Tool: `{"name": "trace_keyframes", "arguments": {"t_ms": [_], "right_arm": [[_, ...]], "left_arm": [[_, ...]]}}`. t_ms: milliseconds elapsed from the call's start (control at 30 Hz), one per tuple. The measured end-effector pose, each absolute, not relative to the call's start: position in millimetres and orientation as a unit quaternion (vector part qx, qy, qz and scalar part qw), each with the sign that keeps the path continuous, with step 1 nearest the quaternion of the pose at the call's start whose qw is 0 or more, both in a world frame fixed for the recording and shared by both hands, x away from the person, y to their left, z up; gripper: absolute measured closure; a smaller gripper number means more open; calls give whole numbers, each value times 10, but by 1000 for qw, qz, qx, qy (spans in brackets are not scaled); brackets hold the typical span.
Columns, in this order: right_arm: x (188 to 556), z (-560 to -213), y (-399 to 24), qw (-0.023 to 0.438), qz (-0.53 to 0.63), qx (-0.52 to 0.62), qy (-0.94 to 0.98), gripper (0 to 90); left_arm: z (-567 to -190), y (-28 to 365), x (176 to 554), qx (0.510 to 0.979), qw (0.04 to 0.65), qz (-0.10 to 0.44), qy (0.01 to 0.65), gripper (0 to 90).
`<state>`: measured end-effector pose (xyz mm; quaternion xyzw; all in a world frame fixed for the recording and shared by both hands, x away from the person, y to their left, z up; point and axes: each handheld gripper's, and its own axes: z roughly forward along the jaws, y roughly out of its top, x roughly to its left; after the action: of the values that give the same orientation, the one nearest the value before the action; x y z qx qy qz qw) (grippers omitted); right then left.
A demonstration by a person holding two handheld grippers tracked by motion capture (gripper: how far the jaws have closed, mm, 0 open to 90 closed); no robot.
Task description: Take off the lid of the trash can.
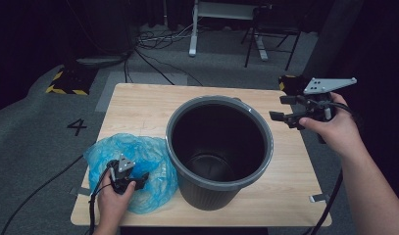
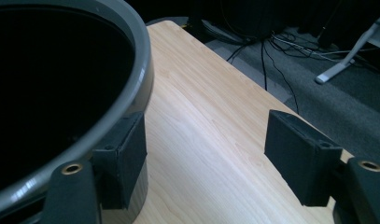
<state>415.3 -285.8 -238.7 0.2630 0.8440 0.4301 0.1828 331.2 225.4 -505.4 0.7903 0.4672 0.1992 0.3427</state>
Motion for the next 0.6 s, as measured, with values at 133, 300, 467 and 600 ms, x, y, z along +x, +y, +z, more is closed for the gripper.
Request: {"name": "trace_keyframes", "arguments": {"t_ms": [133, 300, 467, 600], "right_arm": [[4167, -2344, -2734, 183, 435, 254, 844, 301], [4207, -2288, -2572, 184, 430, 248, 849, 302], [4248, -2227, -2420, 185, 430, 239, 850, 303], [4275, -2203, -2287, 184, 429, 229, 854, 305]], "left_arm": [[-5054, 2255, 3312, 791, 343, 199, 467, 250], [-5054, 2255, 3312, 791, 343, 199, 467, 250], [-5054, 2254, 3312, 790, 343, 199, 467, 249], [-5054, 2254, 3311, 790, 343, 197, 468, 250]]}}
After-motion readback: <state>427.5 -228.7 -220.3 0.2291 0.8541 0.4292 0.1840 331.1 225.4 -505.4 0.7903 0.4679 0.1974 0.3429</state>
